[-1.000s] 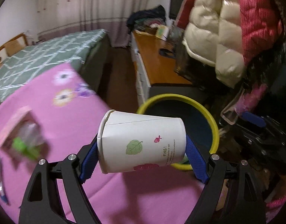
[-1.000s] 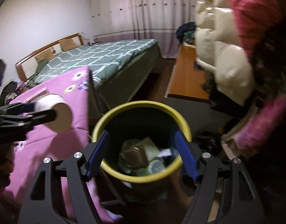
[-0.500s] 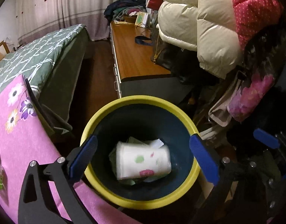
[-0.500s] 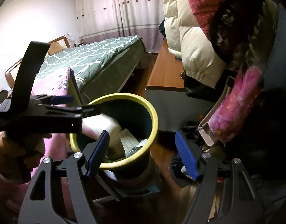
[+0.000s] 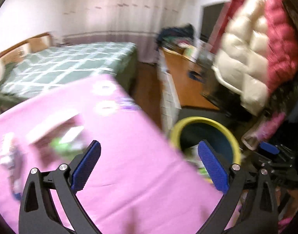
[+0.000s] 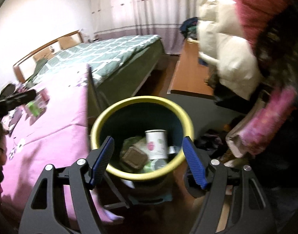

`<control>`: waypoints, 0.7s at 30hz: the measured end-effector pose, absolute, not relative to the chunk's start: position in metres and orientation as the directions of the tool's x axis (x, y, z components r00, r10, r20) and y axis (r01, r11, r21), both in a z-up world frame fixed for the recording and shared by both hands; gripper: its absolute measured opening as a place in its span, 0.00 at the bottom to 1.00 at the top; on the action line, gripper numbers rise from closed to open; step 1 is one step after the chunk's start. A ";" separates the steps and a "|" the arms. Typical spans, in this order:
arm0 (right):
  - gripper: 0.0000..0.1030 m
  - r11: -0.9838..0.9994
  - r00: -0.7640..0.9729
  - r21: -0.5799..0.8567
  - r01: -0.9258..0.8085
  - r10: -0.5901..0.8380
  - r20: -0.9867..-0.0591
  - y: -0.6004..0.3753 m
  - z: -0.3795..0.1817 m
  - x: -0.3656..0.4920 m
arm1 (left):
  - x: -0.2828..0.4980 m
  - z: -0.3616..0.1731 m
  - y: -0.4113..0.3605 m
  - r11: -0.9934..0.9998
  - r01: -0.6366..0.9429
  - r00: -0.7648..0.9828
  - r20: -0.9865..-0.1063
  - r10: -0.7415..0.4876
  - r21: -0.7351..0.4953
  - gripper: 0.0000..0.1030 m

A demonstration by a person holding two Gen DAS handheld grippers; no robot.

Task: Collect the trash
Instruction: 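Move the right gripper to the toothpaste tube and grasp it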

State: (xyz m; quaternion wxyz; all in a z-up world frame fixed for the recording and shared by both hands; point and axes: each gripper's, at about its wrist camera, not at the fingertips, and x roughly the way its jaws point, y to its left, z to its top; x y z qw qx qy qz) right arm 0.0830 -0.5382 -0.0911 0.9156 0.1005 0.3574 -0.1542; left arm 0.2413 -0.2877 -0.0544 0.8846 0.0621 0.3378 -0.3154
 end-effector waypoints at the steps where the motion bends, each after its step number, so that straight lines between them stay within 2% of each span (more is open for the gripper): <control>1: 0.67 0.941 0.698 0.068 0.333 -0.198 -0.688 -0.529 -0.091 0.091 | 0.245 -0.052 -0.260 0.825 0.556 0.613 -0.623 -0.485 -0.095 0.95; 9: 0.67 0.987 0.692 0.019 0.162 -0.100 -0.715 -0.441 -0.096 0.162 | 0.273 -0.059 -0.094 0.959 0.269 0.762 -0.589 -0.270 -0.091 0.95; 17: 0.67 0.999 0.675 0.050 -0.019 0.050 -0.736 -0.356 -0.094 0.226 | 0.302 -0.090 0.028 0.997 -0.027 0.810 -0.585 -0.023 -0.077 0.95; 21: 0.67 0.993 0.665 0.083 -0.087 0.120 -0.737 -0.316 -0.090 0.250 | 0.313 -0.101 0.061 0.983 -0.120 0.785 -0.619 0.009 -0.138 0.95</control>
